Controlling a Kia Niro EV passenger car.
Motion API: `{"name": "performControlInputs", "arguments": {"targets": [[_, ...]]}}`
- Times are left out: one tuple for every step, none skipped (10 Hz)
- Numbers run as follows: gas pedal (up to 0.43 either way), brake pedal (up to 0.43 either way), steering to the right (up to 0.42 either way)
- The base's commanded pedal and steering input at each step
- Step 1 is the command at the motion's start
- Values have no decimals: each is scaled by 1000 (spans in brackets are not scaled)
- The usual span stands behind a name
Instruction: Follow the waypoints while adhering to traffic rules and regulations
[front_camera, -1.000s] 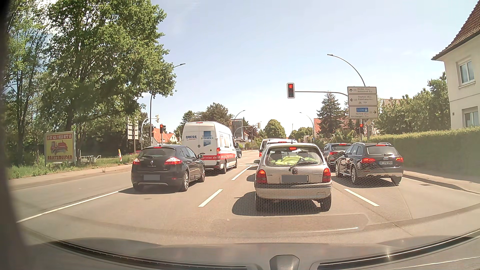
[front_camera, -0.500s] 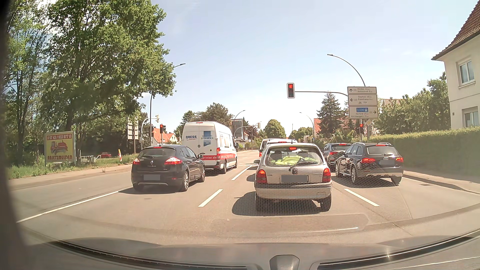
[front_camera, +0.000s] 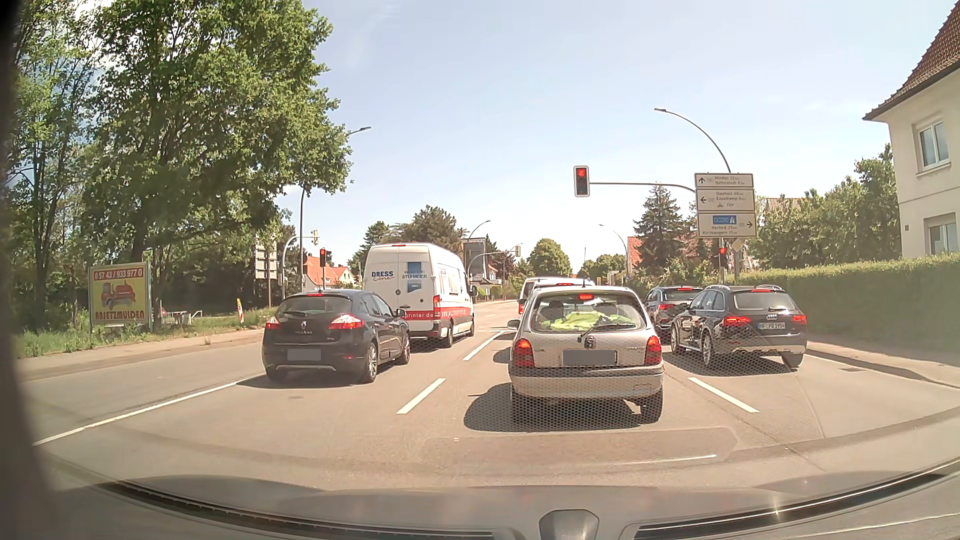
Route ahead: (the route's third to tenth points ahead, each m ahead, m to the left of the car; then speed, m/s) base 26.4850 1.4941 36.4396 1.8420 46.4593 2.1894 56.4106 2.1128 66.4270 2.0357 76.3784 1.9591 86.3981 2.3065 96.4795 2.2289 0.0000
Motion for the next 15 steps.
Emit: {"name": "performControlInputs", "arguments": {"targets": [[0,6,21],[0,6,21],[0,6,21],[0,6,20],[0,6,21],[0,6,20],[0,6,21],[0,6,21],[0,6,21],[0,6,20],[0,6,20],[0,6,20],[0,6,21],[0,6,21],[0,6,20]]}}
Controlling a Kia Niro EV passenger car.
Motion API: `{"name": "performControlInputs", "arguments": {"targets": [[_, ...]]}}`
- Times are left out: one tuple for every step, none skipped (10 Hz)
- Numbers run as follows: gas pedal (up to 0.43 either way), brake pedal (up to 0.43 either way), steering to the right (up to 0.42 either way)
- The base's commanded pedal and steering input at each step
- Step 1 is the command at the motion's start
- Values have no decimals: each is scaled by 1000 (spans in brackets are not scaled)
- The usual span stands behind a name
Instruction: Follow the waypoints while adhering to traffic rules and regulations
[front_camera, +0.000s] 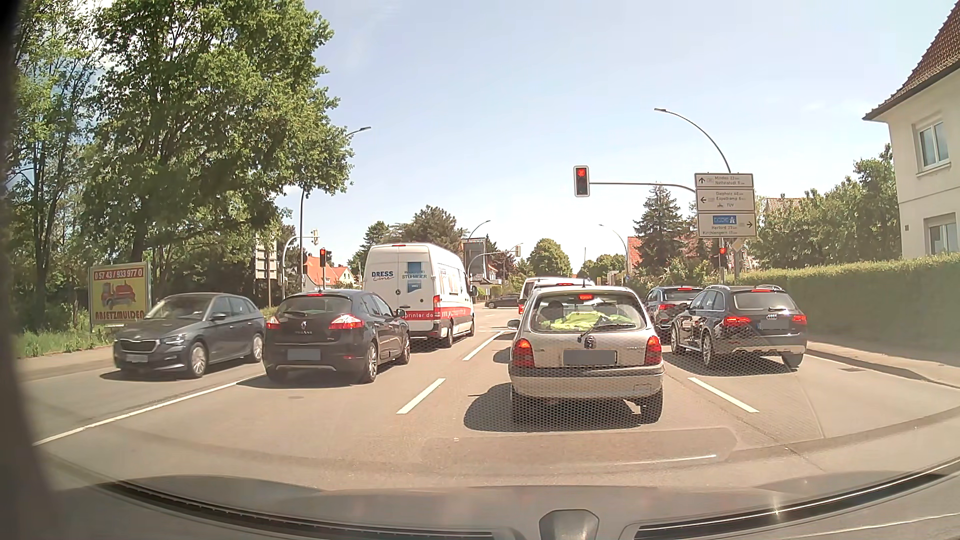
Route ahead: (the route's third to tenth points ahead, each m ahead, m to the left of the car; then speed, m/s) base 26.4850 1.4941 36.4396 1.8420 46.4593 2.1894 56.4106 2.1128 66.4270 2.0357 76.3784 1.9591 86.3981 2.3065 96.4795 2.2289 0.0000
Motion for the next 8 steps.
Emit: {"name": "performControlInputs", "arguments": {"targets": [[0,6,20],[0,6,20],[0,6,20],[0,6,21],[0,6,21],[0,6,20],[0,6,21],[0,6,21]]}}
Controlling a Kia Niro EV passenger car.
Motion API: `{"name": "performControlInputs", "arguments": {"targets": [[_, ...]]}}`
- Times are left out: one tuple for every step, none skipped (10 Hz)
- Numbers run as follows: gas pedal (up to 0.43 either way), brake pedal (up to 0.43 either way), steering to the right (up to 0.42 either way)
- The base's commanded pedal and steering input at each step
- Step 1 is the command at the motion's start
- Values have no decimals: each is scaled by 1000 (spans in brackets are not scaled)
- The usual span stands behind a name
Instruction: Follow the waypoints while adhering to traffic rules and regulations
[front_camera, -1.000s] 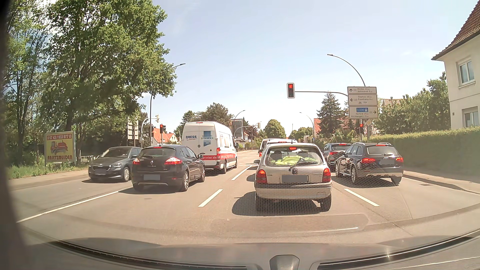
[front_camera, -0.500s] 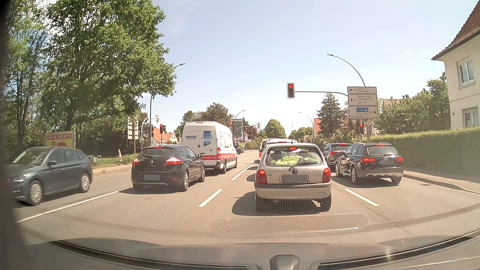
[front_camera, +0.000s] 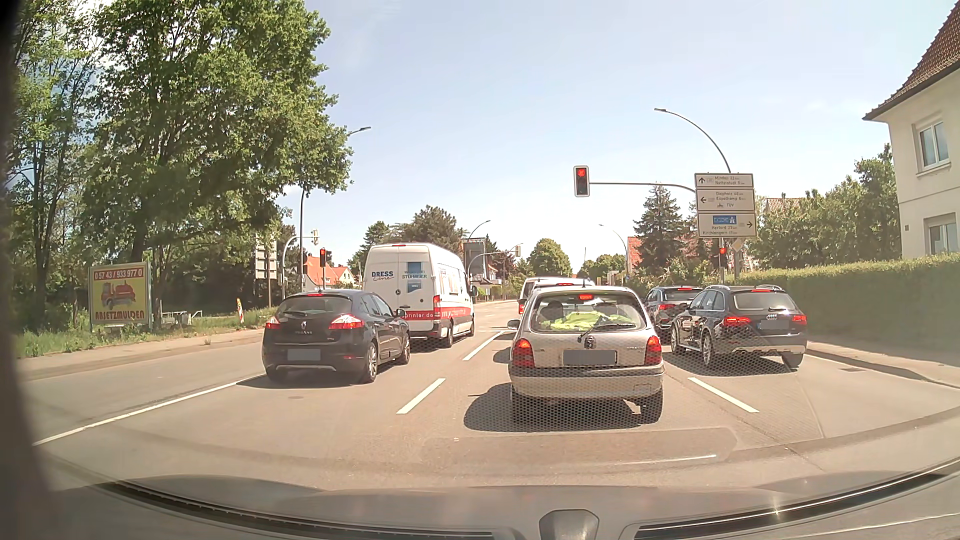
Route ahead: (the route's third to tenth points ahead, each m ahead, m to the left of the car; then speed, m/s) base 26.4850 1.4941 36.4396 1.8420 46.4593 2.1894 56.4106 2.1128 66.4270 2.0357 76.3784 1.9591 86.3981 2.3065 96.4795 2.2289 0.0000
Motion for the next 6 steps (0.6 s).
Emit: {"name": "performControlInputs", "arguments": {"targets": [[0,6,21],[0,6,21],[0,6,21],[0,6,20],[0,6,20],[0,6,21]]}}
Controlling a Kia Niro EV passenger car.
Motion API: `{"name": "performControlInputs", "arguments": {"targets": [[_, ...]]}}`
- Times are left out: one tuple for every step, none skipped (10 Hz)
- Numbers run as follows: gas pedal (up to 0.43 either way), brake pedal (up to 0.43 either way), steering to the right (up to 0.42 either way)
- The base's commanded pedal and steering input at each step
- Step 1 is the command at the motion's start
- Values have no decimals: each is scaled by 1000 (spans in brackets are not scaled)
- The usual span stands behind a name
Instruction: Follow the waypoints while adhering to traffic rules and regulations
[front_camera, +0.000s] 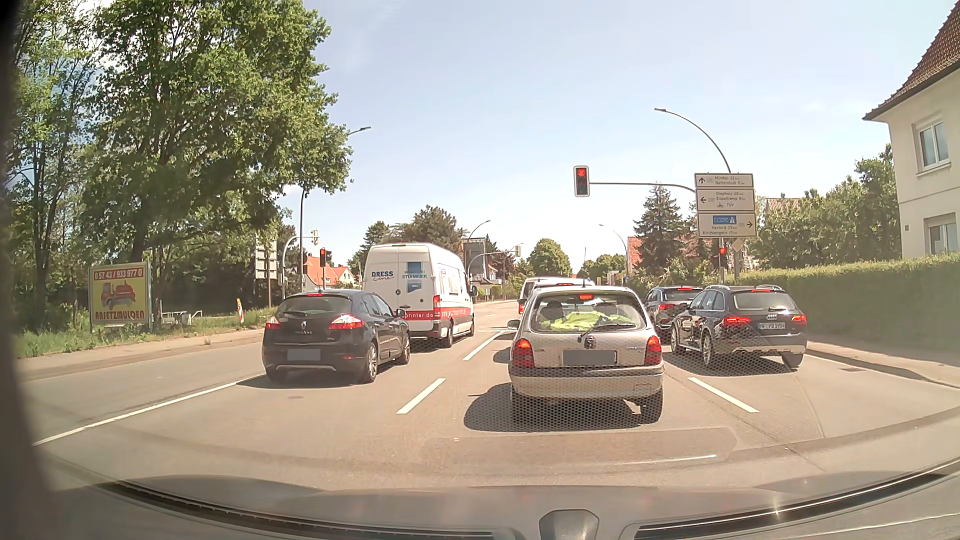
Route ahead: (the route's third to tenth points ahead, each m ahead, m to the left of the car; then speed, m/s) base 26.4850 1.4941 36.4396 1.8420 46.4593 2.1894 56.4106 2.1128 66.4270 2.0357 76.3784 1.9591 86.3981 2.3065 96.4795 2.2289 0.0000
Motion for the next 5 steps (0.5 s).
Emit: {"name": "performControlInputs", "arguments": {"targets": [[0,6,21],[0,6,20],[0,6,21],[0,6,21],[0,6,21]]}}
